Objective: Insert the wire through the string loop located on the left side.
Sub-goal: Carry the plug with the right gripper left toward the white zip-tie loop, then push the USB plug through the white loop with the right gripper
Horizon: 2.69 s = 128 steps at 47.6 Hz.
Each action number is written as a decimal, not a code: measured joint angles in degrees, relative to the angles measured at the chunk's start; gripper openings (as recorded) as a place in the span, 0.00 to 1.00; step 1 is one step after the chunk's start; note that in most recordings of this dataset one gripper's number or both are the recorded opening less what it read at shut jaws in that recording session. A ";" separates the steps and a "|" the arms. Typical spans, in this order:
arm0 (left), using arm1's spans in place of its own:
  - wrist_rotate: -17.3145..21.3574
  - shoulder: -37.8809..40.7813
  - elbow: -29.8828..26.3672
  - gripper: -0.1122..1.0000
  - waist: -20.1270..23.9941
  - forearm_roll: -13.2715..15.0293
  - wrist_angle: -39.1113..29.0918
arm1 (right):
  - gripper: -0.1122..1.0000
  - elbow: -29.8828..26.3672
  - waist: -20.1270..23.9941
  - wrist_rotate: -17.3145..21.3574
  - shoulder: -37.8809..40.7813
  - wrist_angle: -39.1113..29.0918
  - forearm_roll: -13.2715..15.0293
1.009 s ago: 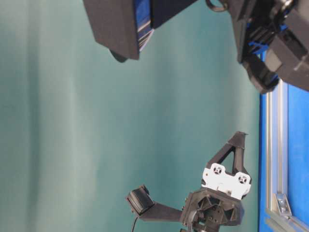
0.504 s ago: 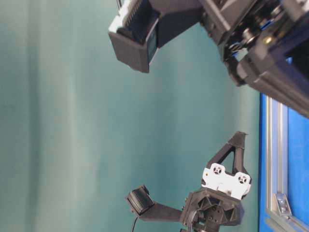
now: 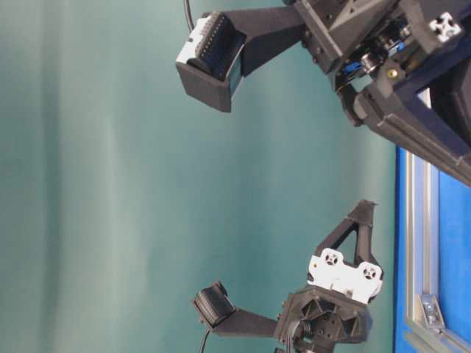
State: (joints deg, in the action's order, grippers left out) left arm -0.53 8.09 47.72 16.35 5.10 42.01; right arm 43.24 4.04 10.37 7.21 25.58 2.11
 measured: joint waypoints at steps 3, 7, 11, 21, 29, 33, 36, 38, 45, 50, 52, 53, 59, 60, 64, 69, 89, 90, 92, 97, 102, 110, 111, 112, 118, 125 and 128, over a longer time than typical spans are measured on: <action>0.00 0.00 0.00 0.10 0.00 -0.09 0.00 | 0.10 -0.97 0.26 0.00 0.26 -0.09 0.00; 0.00 0.09 0.00 0.10 0.00 -0.09 0.00 | 0.10 -3.08 0.44 -0.35 1.41 -0.79 0.00; 0.00 0.00 0.00 0.10 0.00 -0.18 0.00 | 0.10 -5.01 0.44 -0.35 2.55 -1.93 0.35; 0.00 0.09 0.00 0.10 0.00 -0.26 0.00 | 0.10 -10.20 0.44 -0.35 5.80 -5.54 1.14; 0.00 -0.09 0.18 0.10 0.00 -0.26 0.00 | 0.10 -12.74 0.44 -0.35 7.56 -6.42 1.23; 0.00 -0.26 0.18 0.10 0.00 -0.26 0.00 | 0.10 -13.27 0.44 -0.35 8.09 -6.42 1.14; -0.09 -0.35 0.18 0.10 0.00 -0.26 0.00 | 0.10 -13.54 0.44 -0.35 8.17 -6.42 1.23; 0.00 -0.35 0.18 0.10 0.00 -0.26 0.00 | 0.10 -13.62 0.44 -0.44 8.26 -6.50 1.14; -0.09 -0.35 0.18 0.10 0.00 -0.26 0.00 | 0.10 -13.62 0.44 -0.35 8.35 -6.42 1.23; -0.09 -0.35 0.18 0.10 0.00 -0.26 0.00 | 0.10 -13.71 0.44 -0.35 8.26 -6.42 1.14; -0.09 -0.35 0.18 0.10 0.00 -0.26 0.00 | 0.10 -13.71 0.35 -0.35 8.26 -6.42 1.23; -0.09 -0.35 0.18 0.10 0.00 -0.26 0.00 | 0.10 -13.71 0.44 -0.35 8.26 -6.42 1.14; -0.09 -0.35 0.18 0.10 0.00 -0.26 0.00 | 0.10 -13.71 0.44 -0.35 8.26 -6.50 1.23; -0.09 -0.35 0.18 0.10 0.00 -0.26 0.00 | 0.10 -13.71 0.44 -0.35 8.35 -6.42 1.14; -0.09 -0.35 0.18 0.10 0.00 -0.26 0.00 | 0.10 -13.71 0.44 -0.35 8.26 -6.50 1.23; -0.09 -0.35 0.18 0.10 0.00 -0.26 0.00 | 0.10 -13.62 0.44 -0.35 8.35 -6.50 1.23; -0.09 -0.35 0.26 0.10 0.00 -0.26 0.00 | 0.10 -13.71 0.44 -0.35 8.26 -6.50 1.23; -0.09 -0.35 0.26 0.10 0.00 -0.26 -0.09 | 0.10 -13.71 0.44 -0.35 8.26 -6.50 1.14; -0.09 -0.35 0.26 0.10 -0.09 -0.26 0.00 | 0.10 -13.71 0.44 -0.35 8.26 -6.50 1.14; -0.09 -0.35 0.26 0.10 0.00 -0.26 0.00 | 0.10 -13.71 0.35 -0.35 8.26 -6.50 1.23; -0.09 -0.35 0.26 0.10 0.00 -0.26 0.00 | 0.10 -13.71 0.44 -0.35 8.26 -6.50 1.23; -0.09 -0.35 0.18 0.10 0.00 -0.26 0.00 | 0.10 -13.71 0.44 -0.35 8.26 -6.50 1.23; -0.18 -0.35 0.26 0.10 0.00 -0.26 0.00 | 0.10 -13.62 0.44 -0.35 8.35 -6.50 1.14; -0.18 -0.35 0.26 0.10 0.00 -0.26 0.00 | 0.10 -13.71 0.44 -0.35 8.26 -6.50 1.23; -0.18 -0.35 0.26 0.10 0.00 -0.26 0.00 | 0.10 -13.71 0.44 -0.35 8.26 -6.50 1.23; -0.18 -0.35 0.26 0.10 0.00 -0.26 0.00 | 0.10 -13.71 0.44 -0.35 8.26 -6.50 1.23; -0.09 -0.35 0.18 0.10 0.00 -0.26 0.00 | 0.10 -13.71 0.44 -0.35 8.26 -6.42 1.23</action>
State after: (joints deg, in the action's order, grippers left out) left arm -0.62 7.73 47.90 16.35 4.83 42.01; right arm 29.53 4.48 10.02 15.47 19.16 3.34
